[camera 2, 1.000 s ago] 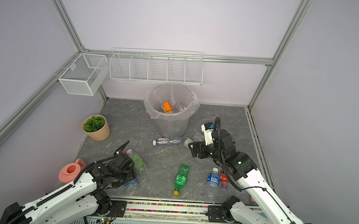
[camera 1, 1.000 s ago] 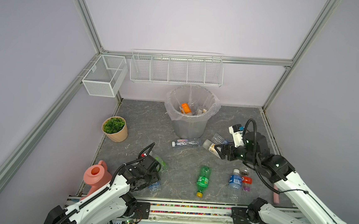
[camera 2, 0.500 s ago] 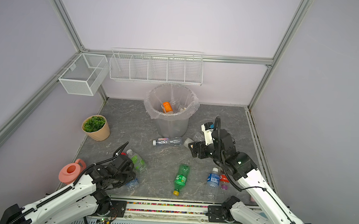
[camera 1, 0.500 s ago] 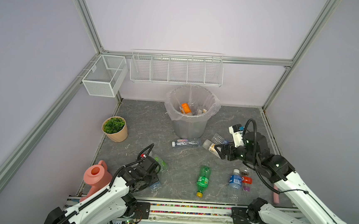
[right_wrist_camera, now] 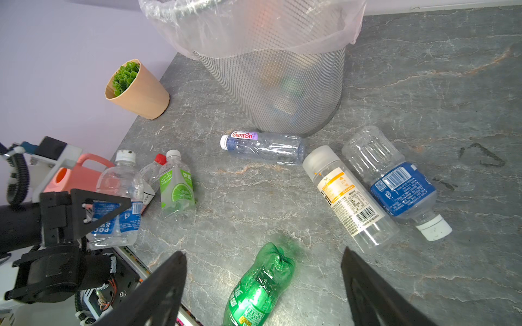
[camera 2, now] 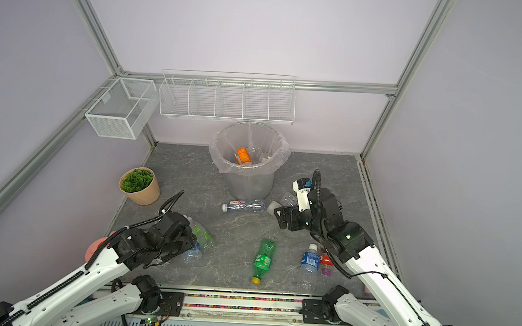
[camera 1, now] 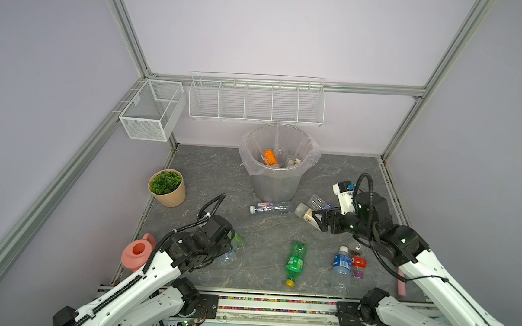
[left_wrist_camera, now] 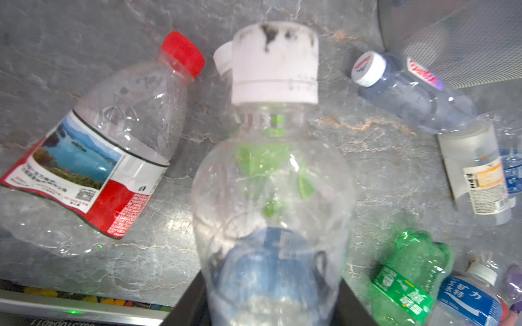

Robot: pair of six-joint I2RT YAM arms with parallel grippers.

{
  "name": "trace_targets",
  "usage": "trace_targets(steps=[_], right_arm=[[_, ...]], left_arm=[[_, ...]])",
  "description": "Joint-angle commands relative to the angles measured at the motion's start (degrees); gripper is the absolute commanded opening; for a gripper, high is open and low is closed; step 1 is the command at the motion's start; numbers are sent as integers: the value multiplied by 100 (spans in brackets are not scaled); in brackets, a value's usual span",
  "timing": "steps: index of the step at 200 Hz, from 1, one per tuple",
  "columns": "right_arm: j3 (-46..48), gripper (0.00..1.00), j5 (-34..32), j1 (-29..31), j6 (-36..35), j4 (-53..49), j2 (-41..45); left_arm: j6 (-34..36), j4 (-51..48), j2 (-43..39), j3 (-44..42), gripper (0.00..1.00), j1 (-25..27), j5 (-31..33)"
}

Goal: Throw the plastic bottles in the bin
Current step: 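Close the left gripper on the clear blue-labelled water bottle, then lift the blue-labelled water bottle with the left gripper over the bin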

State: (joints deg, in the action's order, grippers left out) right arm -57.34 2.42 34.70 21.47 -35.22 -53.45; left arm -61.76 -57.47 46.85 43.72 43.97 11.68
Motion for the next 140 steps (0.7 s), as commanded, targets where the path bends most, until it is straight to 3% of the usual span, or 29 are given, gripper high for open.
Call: trace_targets(steps=[1,61,140], right_arm=[[99,88,-50,31,60,-4,91],[100,88,-120,35,35,-92,152],[110,88,-173,37,6,-145,175]], left_arm=[[355,-273,82,571,32,68,607],[1480,69,645,2143,19,68,1483],[3071,1482,1822,4083,18,68,1969]])
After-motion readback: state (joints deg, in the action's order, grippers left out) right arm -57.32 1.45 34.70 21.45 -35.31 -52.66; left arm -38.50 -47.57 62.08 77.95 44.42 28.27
